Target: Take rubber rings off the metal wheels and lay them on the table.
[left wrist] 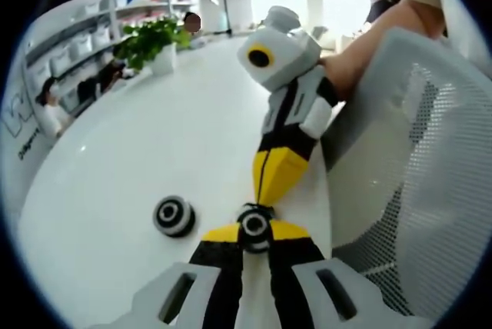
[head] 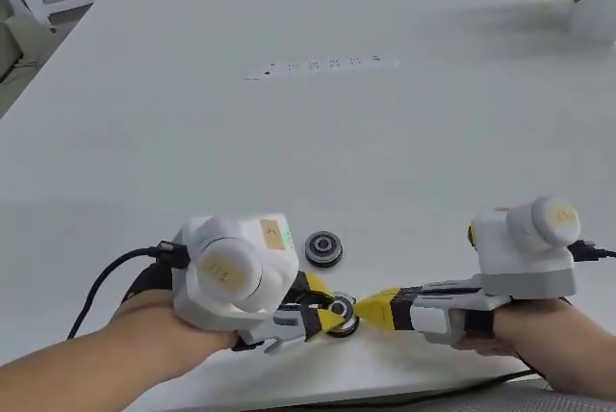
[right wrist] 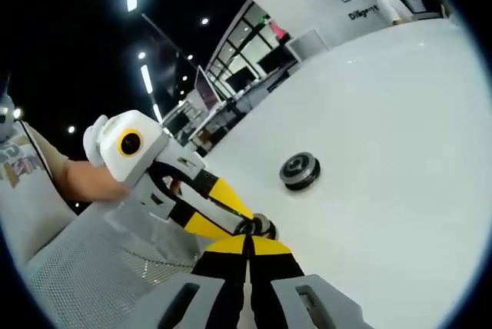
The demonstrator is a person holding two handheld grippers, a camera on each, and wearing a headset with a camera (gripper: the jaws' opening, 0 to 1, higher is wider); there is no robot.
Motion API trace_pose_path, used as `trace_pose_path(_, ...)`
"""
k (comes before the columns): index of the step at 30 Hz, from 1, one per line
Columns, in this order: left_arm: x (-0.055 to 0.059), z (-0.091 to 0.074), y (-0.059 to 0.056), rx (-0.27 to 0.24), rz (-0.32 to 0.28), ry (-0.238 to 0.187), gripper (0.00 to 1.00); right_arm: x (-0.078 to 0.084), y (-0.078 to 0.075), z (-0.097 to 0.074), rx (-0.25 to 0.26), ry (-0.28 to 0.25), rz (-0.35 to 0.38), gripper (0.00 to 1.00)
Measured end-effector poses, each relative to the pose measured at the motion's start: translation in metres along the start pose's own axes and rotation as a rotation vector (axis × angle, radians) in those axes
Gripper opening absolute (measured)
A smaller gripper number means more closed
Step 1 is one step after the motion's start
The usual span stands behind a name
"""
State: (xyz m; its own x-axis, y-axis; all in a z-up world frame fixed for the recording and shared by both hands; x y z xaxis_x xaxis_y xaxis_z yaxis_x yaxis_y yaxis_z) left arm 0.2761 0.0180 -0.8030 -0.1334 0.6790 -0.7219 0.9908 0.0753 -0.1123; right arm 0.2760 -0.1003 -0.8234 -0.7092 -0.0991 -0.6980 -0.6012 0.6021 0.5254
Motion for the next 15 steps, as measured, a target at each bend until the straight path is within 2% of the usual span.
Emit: trace_pose_path(15, -0.0001, 0.0004, -0.0001, -0.002, -0.001, 0.002, 0.11, 0.0004, 0.0023, 0.0024, -0.032, -0.005, 0.002, 0.00)
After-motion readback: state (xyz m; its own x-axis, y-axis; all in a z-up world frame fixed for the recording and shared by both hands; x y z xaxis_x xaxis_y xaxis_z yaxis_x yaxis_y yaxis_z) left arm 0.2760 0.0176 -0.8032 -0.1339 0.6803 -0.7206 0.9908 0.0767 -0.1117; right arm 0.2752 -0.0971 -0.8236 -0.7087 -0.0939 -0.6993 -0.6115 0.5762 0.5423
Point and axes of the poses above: the centre of the closed fingertips' face, and the gripper's own axes: z roughly forward along the fingers, y roughly to its left, x roughly out of its underside, the point moved 7 cm from there along -z, roughly backward along the fingers, and after that the axes turned 15 degrees about x, right-handed, at the moved point
